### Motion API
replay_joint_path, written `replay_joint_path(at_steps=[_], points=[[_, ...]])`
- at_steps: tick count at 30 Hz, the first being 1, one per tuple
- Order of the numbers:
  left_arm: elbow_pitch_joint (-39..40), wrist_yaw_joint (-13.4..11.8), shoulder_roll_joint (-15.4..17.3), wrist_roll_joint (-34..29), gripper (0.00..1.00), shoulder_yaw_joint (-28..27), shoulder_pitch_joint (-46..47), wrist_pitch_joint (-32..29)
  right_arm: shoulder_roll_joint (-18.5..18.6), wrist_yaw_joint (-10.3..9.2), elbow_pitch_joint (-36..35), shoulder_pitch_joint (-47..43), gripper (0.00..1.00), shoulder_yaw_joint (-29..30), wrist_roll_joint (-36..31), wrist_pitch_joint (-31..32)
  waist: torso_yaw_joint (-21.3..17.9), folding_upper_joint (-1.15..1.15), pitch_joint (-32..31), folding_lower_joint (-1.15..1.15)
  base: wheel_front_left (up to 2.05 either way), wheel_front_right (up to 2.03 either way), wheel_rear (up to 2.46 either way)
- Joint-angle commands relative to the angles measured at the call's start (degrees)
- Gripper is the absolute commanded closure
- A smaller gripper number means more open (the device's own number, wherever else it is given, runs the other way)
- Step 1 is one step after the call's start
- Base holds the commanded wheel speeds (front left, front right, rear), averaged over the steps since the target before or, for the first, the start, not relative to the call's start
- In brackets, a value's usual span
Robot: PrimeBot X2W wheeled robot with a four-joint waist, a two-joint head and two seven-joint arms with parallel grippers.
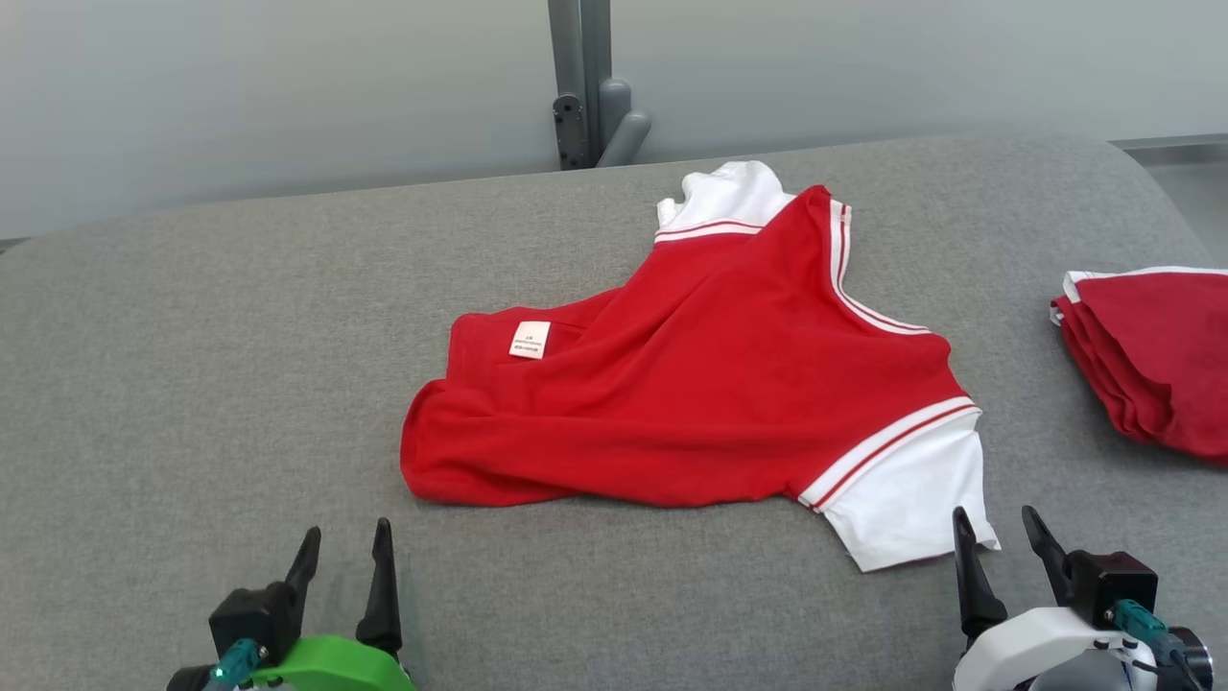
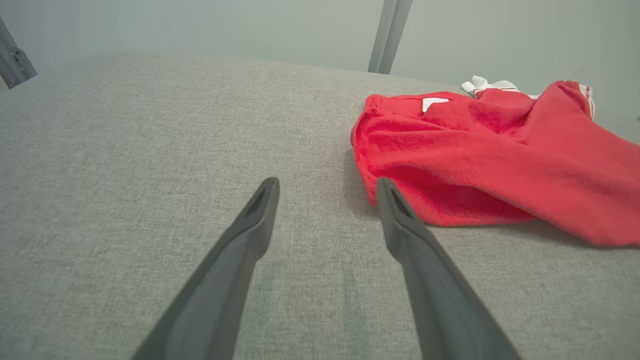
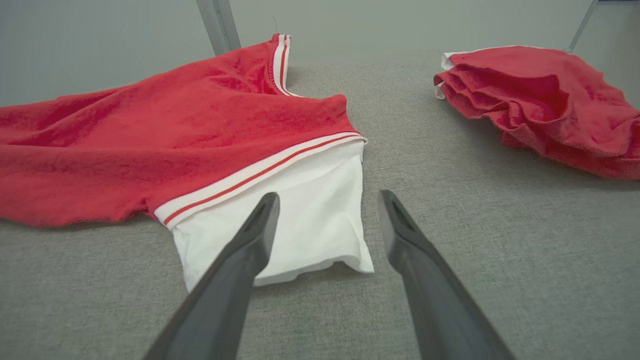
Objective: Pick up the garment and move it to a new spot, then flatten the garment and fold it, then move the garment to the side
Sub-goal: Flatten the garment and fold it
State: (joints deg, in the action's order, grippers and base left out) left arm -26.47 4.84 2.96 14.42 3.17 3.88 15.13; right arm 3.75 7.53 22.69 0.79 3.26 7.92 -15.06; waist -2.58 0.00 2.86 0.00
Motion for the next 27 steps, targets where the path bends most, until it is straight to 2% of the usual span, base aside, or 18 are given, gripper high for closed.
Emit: replay_joint_path(at_steps=[1, 8, 15, 18, 19, 20, 22, 27], points=[[0.69, 0.21, 0.01, 0.57, 0.0, 0.62, -1.3, -0.01, -0.16, -0.09, 0.63, -0.32, 0.0, 0.18, 0.45, -0.16, 1.48, 0.0, -0.45, 0.0, 0.0, 0.0, 0.0], [3.0, -0.37, 0.02, 2.3, 0.0, 4.25, -1.02, -0.01, 0.25, -0.09, 3.19, 2.07, 0.0, 2.61, -0.24, -0.17, 2.8, 0.0, 2.06, 0.0, 0.0, 0.0, 0.0], [3.47, 0.02, 0.04, 1.66, 0.0, 5.73, 1.49, -0.01, 0.5, -0.09, 12.59, 6.8, 0.0, 6.44, -2.73, -0.17, 5.04, 0.0, 4.56, 0.0, 0.0, 0.0, 0.0], [3.92, 0.18, 0.04, 1.38, 0.0, 5.44, 1.85, 0.0, 0.34, -0.08, 18.37, 8.43, 0.0, 6.02, -2.89, 0.22, 5.63, 0.0, 5.11, 0.0, 0.0, 0.0, 0.0], [4.07, 0.21, 0.03, 1.34, 0.0, 5.26, 1.81, -0.01, 0.22, -0.04, 20.06, 8.76, 0.79, 5.58, -2.47, 0.3, 5.69, 0.0, 5.23, 0.0, 0.0, 0.0, 0.0], [4.24, 0.25, 0.04, 1.33, 0.0, 5.12, 1.75, -0.01, 0.17, -0.04, 21.36, 9.08, 1.0, 5.16, -1.9, 0.4, 5.71, 0.0, 5.31, 0.0, 0.0, 0.0, 0.0], [4.55, 0.16, 0.04, 1.46, 0.0, 4.69, 1.46, -0.01, 0.69, -0.04, 22.13, 9.47, 1.0, 5.43, -0.59, 0.45, 5.31, 0.0, 5.43, 0.0, 0.0, 0.0, 0.0], [4.85, 0.31, 0.02, 2.12, 0.0, 4.18, 0.54, -0.01, 4.12, -0.11, 15.05, 7.46, 1.0, 9.8, 0.8, -0.05, 3.2, 0.0, 4.43, 0.0, 0.0, 0.0, 0.0]])
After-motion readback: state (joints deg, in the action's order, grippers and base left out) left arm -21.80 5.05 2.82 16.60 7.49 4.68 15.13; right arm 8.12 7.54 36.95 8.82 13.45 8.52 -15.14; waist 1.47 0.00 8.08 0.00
